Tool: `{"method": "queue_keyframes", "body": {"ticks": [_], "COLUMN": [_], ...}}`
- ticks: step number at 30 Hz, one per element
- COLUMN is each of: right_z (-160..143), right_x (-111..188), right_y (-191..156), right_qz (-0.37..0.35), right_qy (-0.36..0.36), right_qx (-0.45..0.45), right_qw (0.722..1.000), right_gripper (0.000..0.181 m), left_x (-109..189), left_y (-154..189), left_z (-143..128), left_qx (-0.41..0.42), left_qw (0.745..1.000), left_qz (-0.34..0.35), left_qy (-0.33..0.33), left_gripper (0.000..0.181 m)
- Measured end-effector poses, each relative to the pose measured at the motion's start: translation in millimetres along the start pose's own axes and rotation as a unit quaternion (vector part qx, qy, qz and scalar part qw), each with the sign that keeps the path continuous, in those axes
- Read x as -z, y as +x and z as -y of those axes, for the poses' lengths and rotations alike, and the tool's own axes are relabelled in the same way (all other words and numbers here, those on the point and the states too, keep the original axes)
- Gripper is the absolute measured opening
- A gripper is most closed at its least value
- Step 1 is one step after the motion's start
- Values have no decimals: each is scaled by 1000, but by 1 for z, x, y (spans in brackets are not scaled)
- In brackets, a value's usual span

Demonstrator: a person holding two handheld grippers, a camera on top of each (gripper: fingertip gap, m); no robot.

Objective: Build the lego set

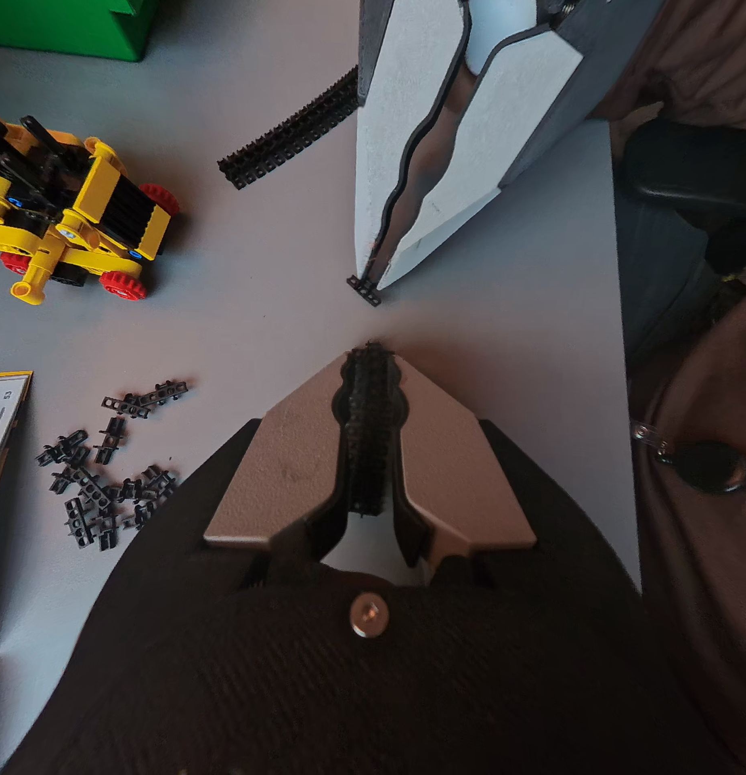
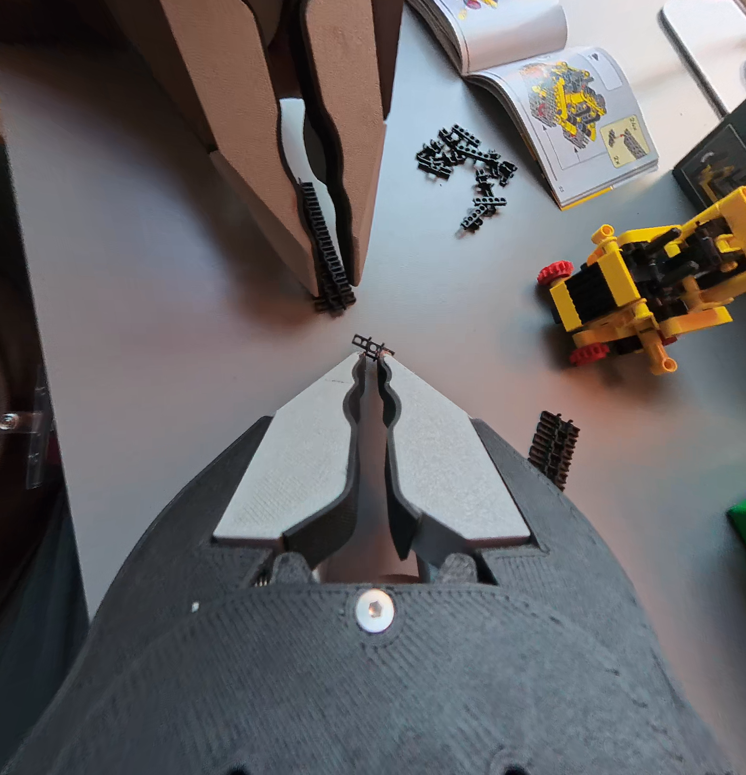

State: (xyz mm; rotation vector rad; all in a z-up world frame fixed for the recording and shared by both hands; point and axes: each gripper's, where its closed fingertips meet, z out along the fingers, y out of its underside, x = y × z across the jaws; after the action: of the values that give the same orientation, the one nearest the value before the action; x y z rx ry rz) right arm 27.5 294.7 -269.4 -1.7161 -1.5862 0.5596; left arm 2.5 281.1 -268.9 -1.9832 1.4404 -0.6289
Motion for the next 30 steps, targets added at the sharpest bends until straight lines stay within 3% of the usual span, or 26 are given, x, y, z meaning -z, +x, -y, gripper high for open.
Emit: {"method": "queue_keyframes", "body": {"ticks": [30], "right_z": [5], "right_x": [-7], "right_y": [-25], "right_qz": [129], "right_qy": [-23], "right_qx": [149], "right_qw": [980], "right_gripper": [2], "left_x": [-6], "left_y": [11], "left_z": [2], "left_qx": [-35], "left_qw": [999], "left_qz": [-28], "left_qy": [11], "left_gripper": [4]}}
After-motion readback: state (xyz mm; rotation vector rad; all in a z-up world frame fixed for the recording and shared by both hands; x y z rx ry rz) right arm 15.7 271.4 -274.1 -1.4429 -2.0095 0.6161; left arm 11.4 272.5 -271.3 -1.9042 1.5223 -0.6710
